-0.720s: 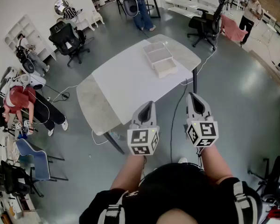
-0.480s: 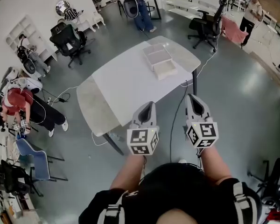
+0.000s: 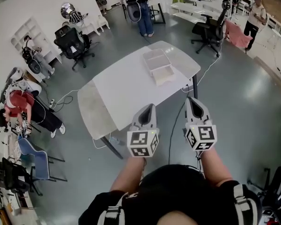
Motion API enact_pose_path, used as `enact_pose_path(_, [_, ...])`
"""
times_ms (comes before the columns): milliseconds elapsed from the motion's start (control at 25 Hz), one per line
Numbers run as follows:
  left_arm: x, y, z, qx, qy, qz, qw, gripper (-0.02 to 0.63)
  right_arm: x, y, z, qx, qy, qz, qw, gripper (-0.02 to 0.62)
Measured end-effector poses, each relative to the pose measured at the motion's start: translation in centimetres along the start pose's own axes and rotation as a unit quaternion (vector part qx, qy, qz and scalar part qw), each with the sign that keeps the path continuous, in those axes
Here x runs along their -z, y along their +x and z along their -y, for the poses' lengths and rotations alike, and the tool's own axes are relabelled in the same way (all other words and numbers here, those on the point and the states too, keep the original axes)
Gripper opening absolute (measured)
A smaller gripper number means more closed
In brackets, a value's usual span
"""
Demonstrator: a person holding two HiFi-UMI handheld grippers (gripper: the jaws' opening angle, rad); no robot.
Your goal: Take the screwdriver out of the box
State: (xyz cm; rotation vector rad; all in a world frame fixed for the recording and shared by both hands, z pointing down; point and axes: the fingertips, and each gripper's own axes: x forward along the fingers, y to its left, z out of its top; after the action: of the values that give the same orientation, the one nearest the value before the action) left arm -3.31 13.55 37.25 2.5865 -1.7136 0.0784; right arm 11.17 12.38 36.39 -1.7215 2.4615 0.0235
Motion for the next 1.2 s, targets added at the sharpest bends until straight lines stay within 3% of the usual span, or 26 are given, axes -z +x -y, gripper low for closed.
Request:
enact_pose_path(320, [1.5,2.1,4.7,-0.008,0.000,-0.010,0.9999,0.005,0.8,-1.8,4.9,-0.007,0.007,-0.005,1.000,0.012])
enact_pose_path(720, [1.8,5.7,9.3,0.027,-0.007,-0.016,0.9995,0.005,1.1,-3.5,10.5,0.021,0.009,-0.013,1.000,0.012])
enact_pose_path(920, [1.9,7.2,9.5,0.027,-0.005,-0.012,0.9995,0.005,1.3,-2.3,11.5,0.021,0.010,-0.011,1.000,0.012])
enact_pose_path(1200, [1.9,11.0,6.1,0.015,-0.017,-0.002,0.9997,0.005,2.0,3.1,11.7,0.006,0.004,-0.013,1.000,0.012])
